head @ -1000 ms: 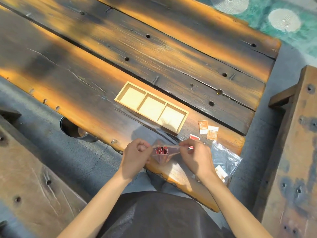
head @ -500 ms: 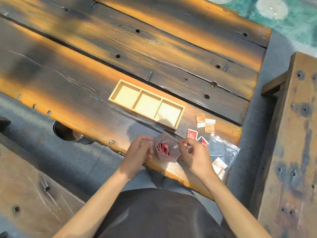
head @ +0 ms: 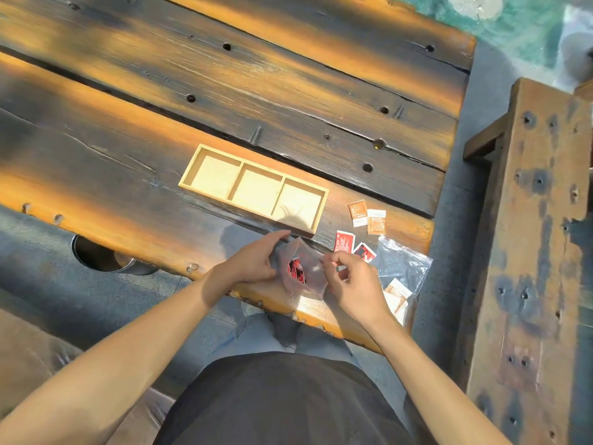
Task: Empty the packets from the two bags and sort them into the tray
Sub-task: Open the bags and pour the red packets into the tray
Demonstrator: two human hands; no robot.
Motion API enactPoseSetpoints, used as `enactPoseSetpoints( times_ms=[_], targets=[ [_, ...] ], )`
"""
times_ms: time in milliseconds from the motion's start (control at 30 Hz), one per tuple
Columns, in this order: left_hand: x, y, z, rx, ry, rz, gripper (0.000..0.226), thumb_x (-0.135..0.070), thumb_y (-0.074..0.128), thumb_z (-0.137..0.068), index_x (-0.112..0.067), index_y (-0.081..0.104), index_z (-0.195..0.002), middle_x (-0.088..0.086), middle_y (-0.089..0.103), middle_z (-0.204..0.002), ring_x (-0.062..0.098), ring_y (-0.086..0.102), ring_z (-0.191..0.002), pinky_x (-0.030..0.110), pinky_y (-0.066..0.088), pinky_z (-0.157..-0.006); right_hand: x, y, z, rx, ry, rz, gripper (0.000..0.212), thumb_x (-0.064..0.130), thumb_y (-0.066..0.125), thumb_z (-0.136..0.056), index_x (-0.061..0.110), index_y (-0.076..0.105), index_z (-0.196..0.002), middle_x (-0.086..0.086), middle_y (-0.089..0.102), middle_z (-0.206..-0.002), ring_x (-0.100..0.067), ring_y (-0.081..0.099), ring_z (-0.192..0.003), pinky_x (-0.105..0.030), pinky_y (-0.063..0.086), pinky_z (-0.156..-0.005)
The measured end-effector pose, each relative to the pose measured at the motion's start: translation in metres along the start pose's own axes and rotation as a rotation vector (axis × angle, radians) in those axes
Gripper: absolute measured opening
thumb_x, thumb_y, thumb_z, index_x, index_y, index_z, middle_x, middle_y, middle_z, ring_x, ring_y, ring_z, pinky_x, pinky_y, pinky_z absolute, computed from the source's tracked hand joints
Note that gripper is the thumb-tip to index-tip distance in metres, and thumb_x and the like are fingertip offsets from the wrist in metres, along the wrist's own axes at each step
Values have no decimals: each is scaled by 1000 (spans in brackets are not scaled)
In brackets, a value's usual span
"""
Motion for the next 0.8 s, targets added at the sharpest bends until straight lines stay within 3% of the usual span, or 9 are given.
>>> enactPoseSetpoints(
  times_ms=[67, 133, 233, 367, 467, 533, 633, 700, 800],
  targets=[
    [1, 1, -7, 37, 41, -39, 79, -20, 78, -81, -26, 37, -147, -3, 58, -135, 13, 60, -101, 18, 43, -75, 2, 0, 2, 5, 10, -12, 27, 23, 50, -104, 21, 71, -86, 8, 74, -86, -9, 66, -74, -31, 50, -64],
    [2, 5, -9, 60, 62, -48, 62, -25, 79, -82, -27, 47, -134, -6, 64, -114, 16, 62, -96, 22, 47, -72, 3, -1, 5, -3, 39, -67, 32, 22, 46, -106, 18, 71, -87, 4, 73, -81, -13, 66, -73, -31, 50, -67],
    [2, 10, -8, 21, 58, -33, 46, -20, 78, -82, -18, 58, -124, -1, 68, -112, 18, 62, -96, 31, 51, -80, 1, 3, 9, -7, 248, -472, 35, 18, 38, -110, 11, 71, -101, -9, 69, -82, -17, 62, -63, -35, 52, -63],
    [3, 16, -4, -28, 56, 7, 26, -10, 75, -83, -25, 62, -100, -3, 67, -97, 14, 59, -82, 27, 45, -70, -21, 20, 9, 3, 489, -911, 30, 6, 35, -110, 10, 62, -120, 0, 73, -97, -13, 62, -66, -23, 52, -54],
    [5, 17, 0, -55, 36, 23, 34, -4, 70, -84, -33, 53, -90, -14, 59, -83, 6, 58, -73, 18, 42, -61, -51, 41, 8, 55, 549, -754, 42, -13, 42, -100, 10, 60, -129, -7, 71, -113, -22, 64, -78, -18, 51, -50],
    [7, 18, 1, -65, 38, 23, 37, -4, 70, -83, -35, 52, -89, -15, 58, -82, 2, 59, -71, 16, 43, -60, -66, 60, 7, 162, 526, -585, 47, -17, 48, -95, 8, 58, -134, -13, 65, -101, -25, 57, -79, -14, 43, -52],
    [9, 20, 3, -84, 31, 22, 39, -4, 71, -81, -37, 52, -90, -2, 68, -88, 18, 68, -77, 31, 54, -67, -77, 86, 3, 278, 470, -331, 31, 1, 68, -91, 6, 65, -122, -14, 66, -87, -15, 57, -76, -20, 48, -63],
    [10, 21, 6, -97, 34, 34, 35, -4, 72, -81, -32, 56, -93, -2, 67, -89, 19, 68, -78, 33, 55, -70, -77, 97, 0, 289, 430, -269, 25, 13, 79, -85, 16, 68, -108, -7, 72, -91, -12, 64, -80, -32, 57, -77],
    [13, 25, 10, -119, 39, 53, 35, -8, 75, -80, -33, 56, -95, -13, 60, -85, 13, 61, -80, 29, 49, -70, -67, 105, -6, 267, 406, -257, 24, 19, 83, -84, 29, 68, -100, 4, 74, -91, -10, 68, -83, -30, 55, -82]
  ],
)
Point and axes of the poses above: each hand's wrist, its own z-axis away from the middle knuckle, its own y-axis out of the palm, x = y × z, the point moved 2 cm from there along -z, towards the middle knuckle
